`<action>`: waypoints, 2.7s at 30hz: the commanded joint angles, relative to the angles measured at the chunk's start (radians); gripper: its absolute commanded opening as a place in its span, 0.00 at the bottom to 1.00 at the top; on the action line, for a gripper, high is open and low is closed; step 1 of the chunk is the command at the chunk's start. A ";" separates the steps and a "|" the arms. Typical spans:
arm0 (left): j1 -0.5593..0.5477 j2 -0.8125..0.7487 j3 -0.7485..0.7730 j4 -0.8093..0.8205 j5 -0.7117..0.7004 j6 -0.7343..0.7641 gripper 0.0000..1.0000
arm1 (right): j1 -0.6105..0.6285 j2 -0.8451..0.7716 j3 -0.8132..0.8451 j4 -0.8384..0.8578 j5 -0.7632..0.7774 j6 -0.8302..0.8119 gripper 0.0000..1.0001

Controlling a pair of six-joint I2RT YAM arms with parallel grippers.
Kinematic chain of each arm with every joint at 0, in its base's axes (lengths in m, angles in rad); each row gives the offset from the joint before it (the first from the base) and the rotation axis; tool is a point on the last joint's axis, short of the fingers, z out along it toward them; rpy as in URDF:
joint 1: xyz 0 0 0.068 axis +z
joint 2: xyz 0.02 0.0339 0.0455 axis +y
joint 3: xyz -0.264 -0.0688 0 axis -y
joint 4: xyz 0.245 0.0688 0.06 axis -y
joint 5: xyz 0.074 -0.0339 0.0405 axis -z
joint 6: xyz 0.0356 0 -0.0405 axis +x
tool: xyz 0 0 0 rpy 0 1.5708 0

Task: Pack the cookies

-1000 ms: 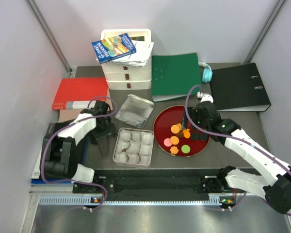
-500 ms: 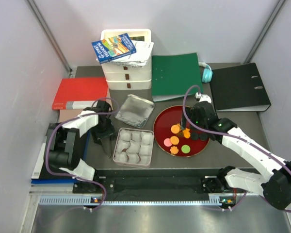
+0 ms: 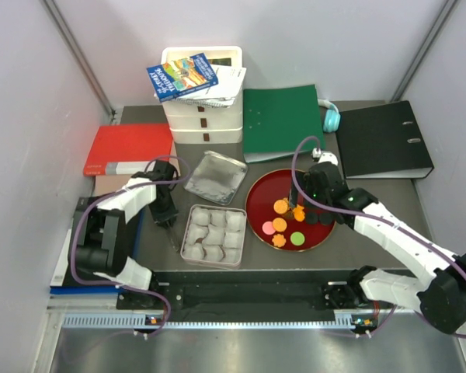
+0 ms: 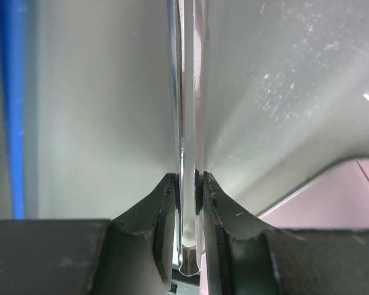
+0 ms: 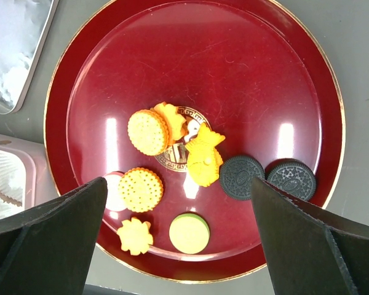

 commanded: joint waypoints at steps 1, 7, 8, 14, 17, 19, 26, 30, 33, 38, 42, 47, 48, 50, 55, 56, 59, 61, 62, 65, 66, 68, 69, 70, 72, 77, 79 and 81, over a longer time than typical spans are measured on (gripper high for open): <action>-0.005 -0.118 0.052 -0.066 -0.075 -0.005 0.24 | 0.006 0.018 0.066 0.013 -0.001 0.001 0.99; -0.014 -0.241 0.108 -0.135 -0.083 -0.002 0.30 | 0.006 0.038 0.134 -0.015 -0.001 -0.018 0.99; -0.018 -0.255 0.121 -0.140 -0.069 0.004 0.32 | 0.006 0.040 0.142 -0.017 -0.004 -0.019 0.99; -0.039 -0.324 0.167 -0.167 -0.023 0.041 0.38 | 0.006 0.038 0.169 -0.033 -0.009 -0.019 0.99; -0.047 -0.341 0.167 -0.172 -0.014 0.057 0.39 | 0.007 0.032 0.169 -0.037 -0.009 -0.012 0.99; -0.053 -0.355 0.167 -0.175 -0.009 0.069 0.40 | 0.010 0.020 0.162 -0.035 -0.012 -0.003 0.99; -0.071 -0.393 0.184 -0.190 -0.006 0.075 0.40 | 0.017 -0.005 0.149 -0.038 -0.015 0.004 0.99; -0.080 -0.390 0.229 -0.178 0.023 0.073 0.36 | 0.017 -0.017 0.175 -0.063 0.014 -0.012 0.99; -0.102 -0.364 0.322 -0.158 0.071 0.072 0.36 | 0.017 -0.023 0.203 -0.098 0.043 -0.024 0.99; -0.242 -0.300 0.459 0.030 0.244 0.119 0.38 | 0.017 -0.037 0.232 -0.130 0.046 -0.018 0.99; -0.401 -0.212 0.499 0.142 0.275 0.139 0.39 | 0.015 -0.045 0.266 -0.174 0.063 0.004 0.99; -0.554 -0.087 0.499 0.207 0.361 0.181 0.38 | 0.015 -0.074 0.277 -0.254 0.155 0.043 0.99; -0.570 -0.073 0.494 0.219 0.370 0.187 0.38 | 0.017 -0.083 0.274 -0.273 0.204 0.060 0.99; -0.608 -0.038 0.494 0.251 0.376 0.193 0.37 | 0.017 -0.121 0.269 -0.322 0.283 0.111 0.99; -0.654 0.021 0.513 0.281 0.396 0.216 0.37 | 0.017 -0.229 0.205 -0.313 0.302 0.139 0.99; -0.669 0.039 0.516 0.273 0.390 0.222 0.38 | 0.017 -0.251 0.196 -0.313 0.301 0.140 0.99; -0.700 0.056 0.523 0.241 0.358 0.242 0.39 | 0.017 -0.275 0.163 -0.323 0.293 0.160 0.99; -0.718 0.056 0.519 0.222 0.292 0.254 0.43 | 0.017 -0.279 0.142 -0.328 0.289 0.177 0.99; -0.735 0.052 0.514 0.210 0.266 0.258 0.43 | 0.015 -0.284 0.134 -0.328 0.283 0.182 0.99; -0.752 0.029 0.488 0.198 0.194 0.267 0.45 | 0.017 -0.301 0.107 -0.320 0.275 0.194 0.99; -0.752 0.023 0.482 0.190 0.178 0.267 0.45 | 0.017 -0.307 0.097 -0.314 0.272 0.197 0.99; -0.754 0.004 0.465 0.187 0.152 0.267 0.45 | 0.017 -0.311 0.090 -0.310 0.270 0.197 0.99; -0.754 -0.002 0.459 0.186 0.137 0.267 0.45 | 0.017 -0.312 0.085 -0.307 0.270 0.197 0.99; -0.752 -0.008 0.451 0.184 0.105 0.267 0.45 | 0.017 -0.308 0.085 -0.305 0.269 0.198 0.99; -0.754 -0.019 0.444 0.176 0.089 0.267 0.45 | 0.017 -0.305 0.082 -0.302 0.266 0.198 0.99; -0.752 -0.028 0.413 0.138 0.045 0.258 0.43 | 0.017 -0.298 0.085 -0.300 0.269 0.203 0.99; -0.752 -0.036 0.390 0.143 0.054 0.251 0.45 | 0.017 -0.299 0.085 -0.299 0.270 0.203 0.99; -0.752 -0.048 0.370 0.152 0.080 0.244 0.51 | 0.017 -0.298 0.085 -0.302 0.270 0.205 0.99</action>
